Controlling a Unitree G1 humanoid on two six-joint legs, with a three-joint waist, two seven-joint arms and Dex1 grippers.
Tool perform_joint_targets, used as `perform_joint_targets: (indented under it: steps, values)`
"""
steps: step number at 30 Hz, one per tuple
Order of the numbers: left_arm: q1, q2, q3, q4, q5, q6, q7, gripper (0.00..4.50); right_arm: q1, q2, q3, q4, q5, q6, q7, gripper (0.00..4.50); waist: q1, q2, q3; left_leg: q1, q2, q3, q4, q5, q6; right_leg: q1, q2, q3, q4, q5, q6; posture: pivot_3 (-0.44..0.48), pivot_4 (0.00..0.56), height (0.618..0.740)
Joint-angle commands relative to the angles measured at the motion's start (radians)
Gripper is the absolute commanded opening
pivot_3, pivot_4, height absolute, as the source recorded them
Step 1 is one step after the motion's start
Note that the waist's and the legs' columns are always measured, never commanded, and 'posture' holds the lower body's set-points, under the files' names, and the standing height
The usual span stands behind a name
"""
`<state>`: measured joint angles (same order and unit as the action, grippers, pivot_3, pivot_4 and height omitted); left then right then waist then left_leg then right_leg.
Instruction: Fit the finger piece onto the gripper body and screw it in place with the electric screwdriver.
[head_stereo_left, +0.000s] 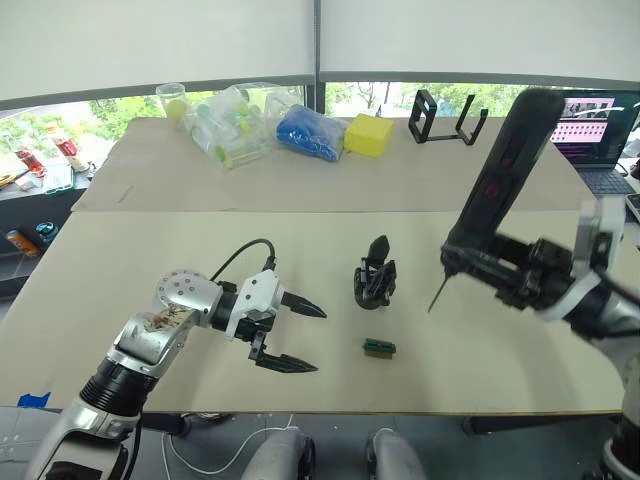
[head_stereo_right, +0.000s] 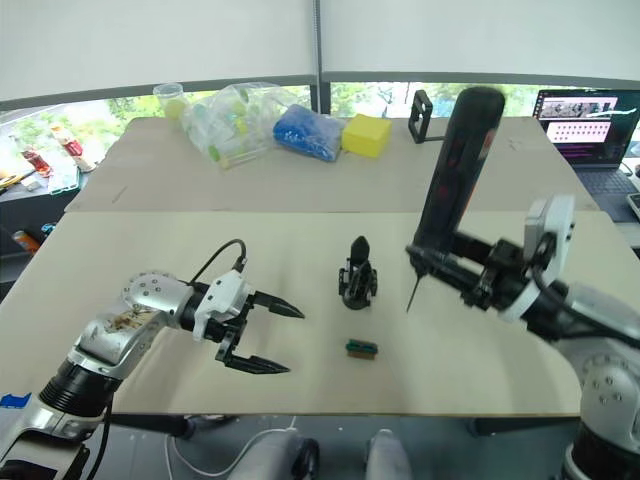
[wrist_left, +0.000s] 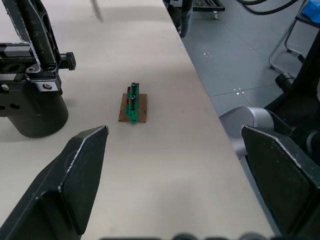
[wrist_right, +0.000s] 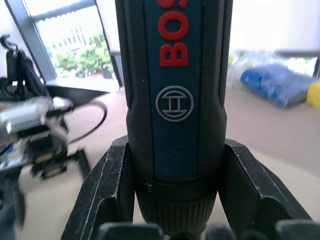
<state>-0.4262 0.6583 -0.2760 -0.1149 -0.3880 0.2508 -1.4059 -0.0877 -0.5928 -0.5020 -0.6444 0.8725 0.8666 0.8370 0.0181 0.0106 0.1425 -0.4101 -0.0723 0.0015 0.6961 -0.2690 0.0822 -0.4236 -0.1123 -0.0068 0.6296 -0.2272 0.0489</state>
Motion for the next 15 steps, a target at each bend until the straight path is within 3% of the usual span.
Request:
perform_joint_targets:
  steps: [1,15]
  values:
    - [-0.017,-0.023,-0.004,0.023,0.019,-0.046,-0.001,4.5,0.017,0.02,0.03,-0.097,0.018,-0.121,0.007,1.91,-0.005,0.0,0.0,0.0,0.0,0.0,0.0,0.0,0.0,0.0,0.0,0.0,0.0,0.0,0.0,0.0,0.15,0.74]
    - [-0.026,-0.101,-0.01,0.103,0.066,-0.104,0.029,4.5,0.086,0.065,0.193,-0.114,-0.072,-0.308,-0.063,1.91,-0.004,-0.001,0.001,0.002,0.0,0.0,0.001,0.0,0.0,0.001,0.001,-0.001,0.0,0.0,0.0,0.0,0.15,0.74]
